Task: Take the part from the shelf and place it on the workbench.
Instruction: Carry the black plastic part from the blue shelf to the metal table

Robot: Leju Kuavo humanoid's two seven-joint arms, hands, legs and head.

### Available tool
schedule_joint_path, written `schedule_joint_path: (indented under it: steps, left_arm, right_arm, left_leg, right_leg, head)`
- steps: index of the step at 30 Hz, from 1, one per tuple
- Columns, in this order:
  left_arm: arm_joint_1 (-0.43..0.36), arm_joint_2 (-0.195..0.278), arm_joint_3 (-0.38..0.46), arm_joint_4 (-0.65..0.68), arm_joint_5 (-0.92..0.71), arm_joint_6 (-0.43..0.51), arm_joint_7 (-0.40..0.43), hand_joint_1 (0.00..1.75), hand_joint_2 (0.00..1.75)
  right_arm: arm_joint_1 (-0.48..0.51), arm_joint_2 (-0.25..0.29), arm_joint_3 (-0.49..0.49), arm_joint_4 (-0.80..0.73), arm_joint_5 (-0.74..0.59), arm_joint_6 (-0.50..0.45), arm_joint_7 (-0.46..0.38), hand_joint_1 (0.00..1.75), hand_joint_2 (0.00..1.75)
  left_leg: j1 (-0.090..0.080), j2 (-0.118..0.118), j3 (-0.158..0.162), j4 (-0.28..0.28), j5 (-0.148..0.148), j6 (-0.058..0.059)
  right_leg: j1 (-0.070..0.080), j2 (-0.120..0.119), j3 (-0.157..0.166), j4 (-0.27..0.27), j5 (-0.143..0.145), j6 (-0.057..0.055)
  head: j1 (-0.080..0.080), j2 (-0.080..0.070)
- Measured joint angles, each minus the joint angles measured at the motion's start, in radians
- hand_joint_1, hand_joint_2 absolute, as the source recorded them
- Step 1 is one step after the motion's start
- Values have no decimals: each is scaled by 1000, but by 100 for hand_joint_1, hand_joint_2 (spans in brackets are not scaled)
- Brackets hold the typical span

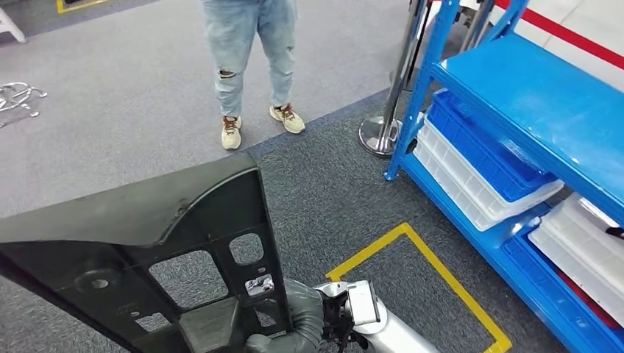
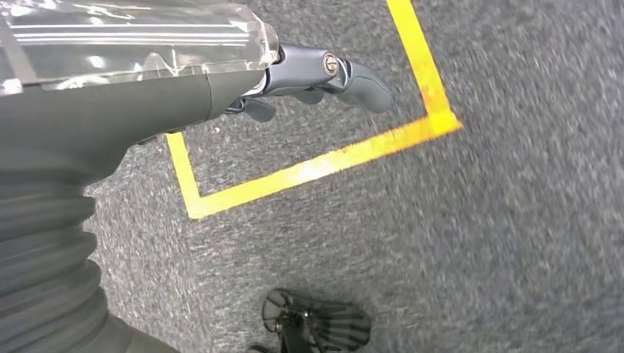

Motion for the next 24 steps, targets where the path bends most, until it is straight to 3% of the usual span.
schedule_joint_path:
  steps: [2,4,5,7,9,11,13,15,17,19,20,21,22,24]
  left_arm:
    - [-6,8,5,0,1,-14,-9,0,175]
    - [-12,14,8,-1,0,-22,-11,0,175]
    - [-12,16,10,0,-1,-25,-11,0,175]
    - [-9,21,14,0,1,-27,-10,0,175]
    - [-10,27,21,-1,5,-30,-8,0,175]
    - [-11,33,27,-1,9,-33,-7,0,175]
    - [-7,37,33,-2,11,-35,-6,0,175]
    - [-3,40,37,-2,12,-36,-2,0,175]
    - [-8,41,42,-2,14,-38,5,0,175]
    - [-13,39,47,-2,18,-41,11,0,175]
    - [-12,37,50,-2,19,-43,12,0,175]
    - [-11,35,52,-2,20,-45,13,0,175]
    - [-9,34,54,-2,21,-46,12,0,175]
    - [-11,34,58,-2,22,-47,9,0,175]
  right_arm:
    - [1,-8,1,1,0,-3,-3,171,175]
    - [6,-20,2,2,1,-6,-7,171,175]
    - [7,-25,2,2,2,-9,-9,171,175]
    - [8,-31,5,1,2,-15,-12,171,175]
    - [8,-36,7,-2,2,-19,-13,171,175]
    - [8,-41,7,-6,1,-20,-14,171,175]
    - [9,-46,7,-12,1,-21,-14,171,175]
    - [8,-47,7,-17,0,-22,-14,171,175]
    - [9,-49,7,-19,0,-22,-14,171,175]
    - [10,-52,7,-18,0,-21,-14,171,175]
    - [10,-54,7,-16,1,-21,-14,171,175]
    - [10,-54,7,-15,2,-20,-14,171,175]
    - [9,-55,7,-14,3,-20,-14,171,175]
    - [4,-55,7,-14,9,-18,-14,171,175]
  left_leg:
    - [4,-24,8,-10,6,6]
    - [5,-53,7,-8,6,8]
    - [5,-67,7,-5,4,6]
    - [8,-94,7,7,-3,-1]
    - [10,-120,-2,30,-16,-12]
    - [13,-140,-14,45,-22,-24]
    - [17,-152,-21,44,-21,-35]
    - [15,-116,-33,66,-34,-45]
    - [14,-57,-77,159,-80,-54]
    - [18,-38,-138,274,-126,-60]
    - [19,-35,-154,303,-130,-61]
    - [20,-34,-153,297,-116,-59]
    - [19,-30,-133,257,-87,-56]
    - [12,0,-63,120,-28,-42]
  right_leg:
    - [-3,56,-51,102,-51,4]
    - [-5,74,-113,207,-84,7]
    - [-6,77,-128,222,-74,9]
    - [-11,87,-105,149,-5,13]
    - [-20,128,-62,40,48,15]
    - [-20,151,-48,2,53,12]
    - [-17,133,-47,-2,54,1]
    - [-19,112,-41,-7,55,-11]
    - [-18,87,-37,-11,53,-19]
    - [-14,61,-35,-11,48,-23]
    - [-13,48,-34,-11,46,-23]
    - [-12,36,-32,-11,44,-23]
    - [-10,23,-29,-11,41,-23]
    - [-6,1,-19,-12,35,-20]
  head:
    - [2,0]
    - [2,0]
    - [2,0]
    - [2,0]
    - [2,0]
    - [1,0]
    - [2,0]
    - [-1,0]
    - [-4,0]
    - [-5,0]
    - [-5,0]
    - [-5,0]
    - [-5,0]
    - [-5,0]
